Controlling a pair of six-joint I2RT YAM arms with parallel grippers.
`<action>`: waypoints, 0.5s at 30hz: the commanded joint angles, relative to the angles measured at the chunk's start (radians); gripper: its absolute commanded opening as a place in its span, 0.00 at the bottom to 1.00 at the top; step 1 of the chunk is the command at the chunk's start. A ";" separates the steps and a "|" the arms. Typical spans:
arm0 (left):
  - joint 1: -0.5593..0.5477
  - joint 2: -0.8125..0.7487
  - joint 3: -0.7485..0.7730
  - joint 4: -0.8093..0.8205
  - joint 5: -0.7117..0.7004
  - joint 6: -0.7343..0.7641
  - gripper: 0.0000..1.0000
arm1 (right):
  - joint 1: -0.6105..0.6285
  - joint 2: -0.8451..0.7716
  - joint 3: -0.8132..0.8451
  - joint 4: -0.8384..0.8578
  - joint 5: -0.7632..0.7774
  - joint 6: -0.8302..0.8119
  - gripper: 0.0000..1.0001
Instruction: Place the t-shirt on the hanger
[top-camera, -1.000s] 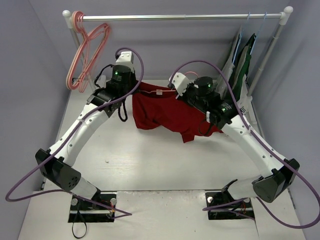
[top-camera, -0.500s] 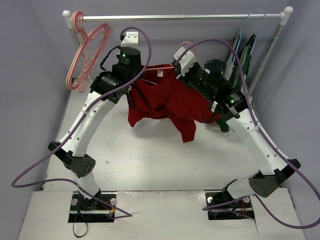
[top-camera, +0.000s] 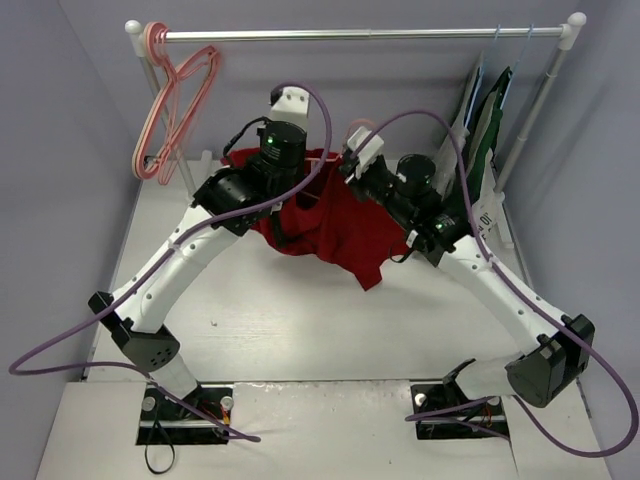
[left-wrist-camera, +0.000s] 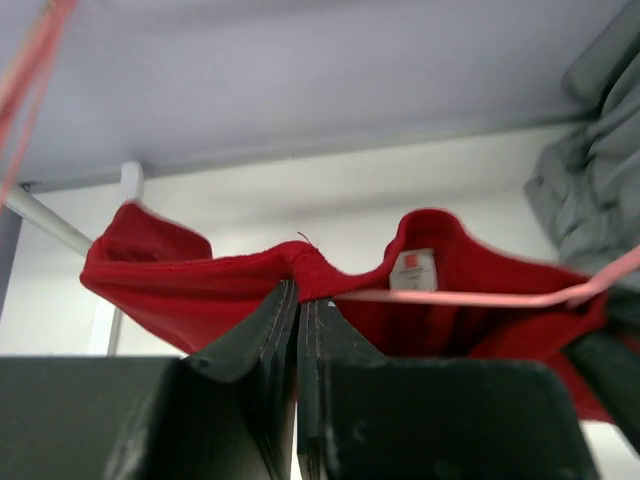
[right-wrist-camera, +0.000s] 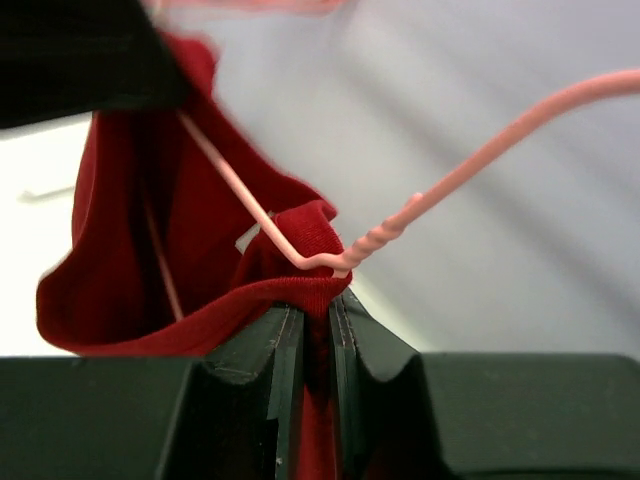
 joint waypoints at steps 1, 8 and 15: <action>-0.016 -0.050 -0.072 0.065 0.033 -0.046 0.00 | 0.002 -0.083 -0.131 0.312 -0.039 0.088 0.00; -0.021 -0.090 -0.237 0.122 0.076 -0.032 0.00 | -0.007 -0.152 -0.298 0.407 -0.037 0.100 0.00; -0.018 -0.156 -0.363 0.194 0.169 0.047 0.03 | -0.033 -0.220 -0.354 0.386 -0.074 0.097 0.00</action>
